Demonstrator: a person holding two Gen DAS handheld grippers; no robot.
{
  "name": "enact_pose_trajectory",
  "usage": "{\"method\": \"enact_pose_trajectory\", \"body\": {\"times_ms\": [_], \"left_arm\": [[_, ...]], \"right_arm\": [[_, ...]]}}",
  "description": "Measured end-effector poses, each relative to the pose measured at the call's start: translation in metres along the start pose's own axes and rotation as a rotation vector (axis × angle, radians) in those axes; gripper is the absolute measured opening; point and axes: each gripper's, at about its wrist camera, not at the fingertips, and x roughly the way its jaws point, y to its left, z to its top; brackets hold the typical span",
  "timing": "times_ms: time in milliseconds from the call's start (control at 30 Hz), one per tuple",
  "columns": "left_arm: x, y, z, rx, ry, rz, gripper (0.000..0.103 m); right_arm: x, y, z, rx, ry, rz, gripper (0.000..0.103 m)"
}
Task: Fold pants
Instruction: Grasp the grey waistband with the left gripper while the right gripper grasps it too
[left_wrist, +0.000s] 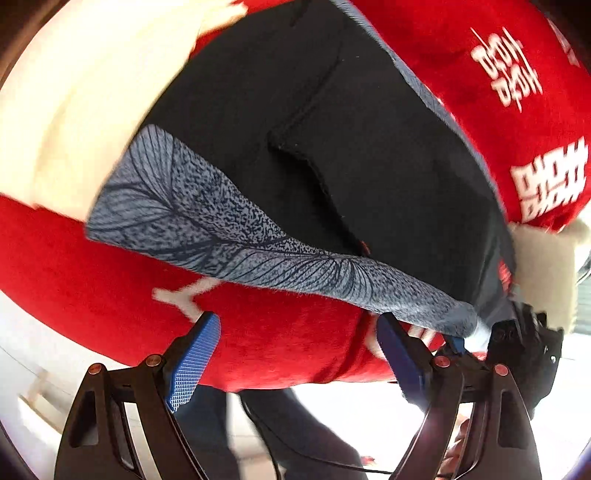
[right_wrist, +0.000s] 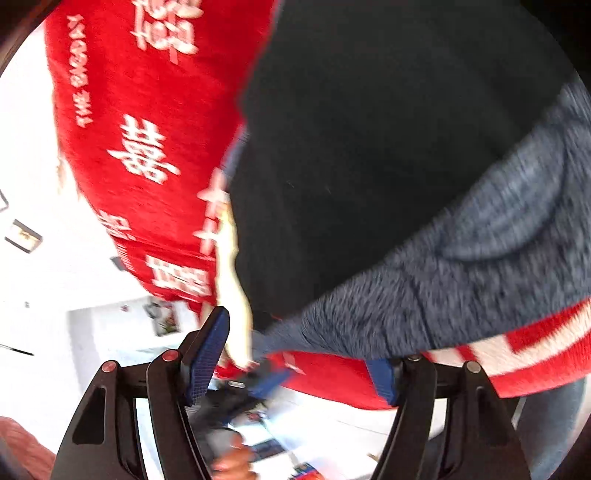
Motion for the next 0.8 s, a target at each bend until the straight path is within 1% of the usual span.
{"method": "enact_pose_trajectory", "body": {"times_ms": [67,133,200,300,367,467,500,533,567,600,633,667,733,800], "left_arm": [[0.001,-0.001,0.004,-0.034,-0.009,-0.033,0.087],[-0.002,-0.003,0.009,-0.06,-0.029,-0.073,0.087],[-0.005,-0.006,0.017,-0.07,-0.042,-0.097,0.087],[-0.004,-0.012,0.026,-0.078,-0.064,-0.108,0.088],[-0.001,-0.015,0.031,-0.105,-0.063,-0.126,0.087],[-0.001,-0.015,0.037,-0.135,-0.081,-0.123,0.086],[-0.001,-0.018,0.04,-0.137,-0.087,-0.114,0.082],[-0.003,-0.02,0.041,-0.134,-0.092,-0.093,0.071],[-0.005,-0.021,0.042,-0.122,-0.091,-0.075,0.062],[-0.007,-0.02,0.043,-0.116,-0.087,-0.066,0.056],[-0.009,-0.017,0.043,-0.109,-0.082,-0.053,0.043],[-0.01,-0.014,0.044,-0.104,-0.072,-0.045,0.033],[-0.012,-0.005,0.044,-0.105,-0.06,-0.058,0.026],[-0.014,-0.005,0.044,-0.076,-0.048,-0.045,0.024]], "right_arm": [[-0.003,0.015,0.005,-0.018,-0.003,0.033,0.074],[-0.003,0.028,0.009,-0.038,0.002,0.048,0.074],[-0.003,0.036,0.012,-0.052,0.011,0.056,0.074],[-0.004,0.037,0.015,-0.065,0.033,0.046,0.074],[-0.005,0.033,0.015,-0.06,0.043,0.038,0.074],[-0.001,0.026,0.015,-0.039,0.041,0.033,0.074],[-0.001,0.022,0.014,-0.03,0.038,0.031,0.074],[-0.002,0.019,0.014,-0.021,0.034,0.029,0.074],[-0.004,0.015,0.014,-0.014,0.028,0.023,0.074],[-0.008,0.009,0.014,-0.004,0.017,0.012,0.074],[-0.012,0.004,0.015,0.007,0.006,0.006,0.074],[-0.017,-0.001,0.016,0.022,-0.01,-0.002,0.074],[-0.031,-0.015,0.018,0.066,-0.05,-0.004,0.074],[-0.046,-0.03,0.019,0.119,-0.089,0.014,0.074]]}}
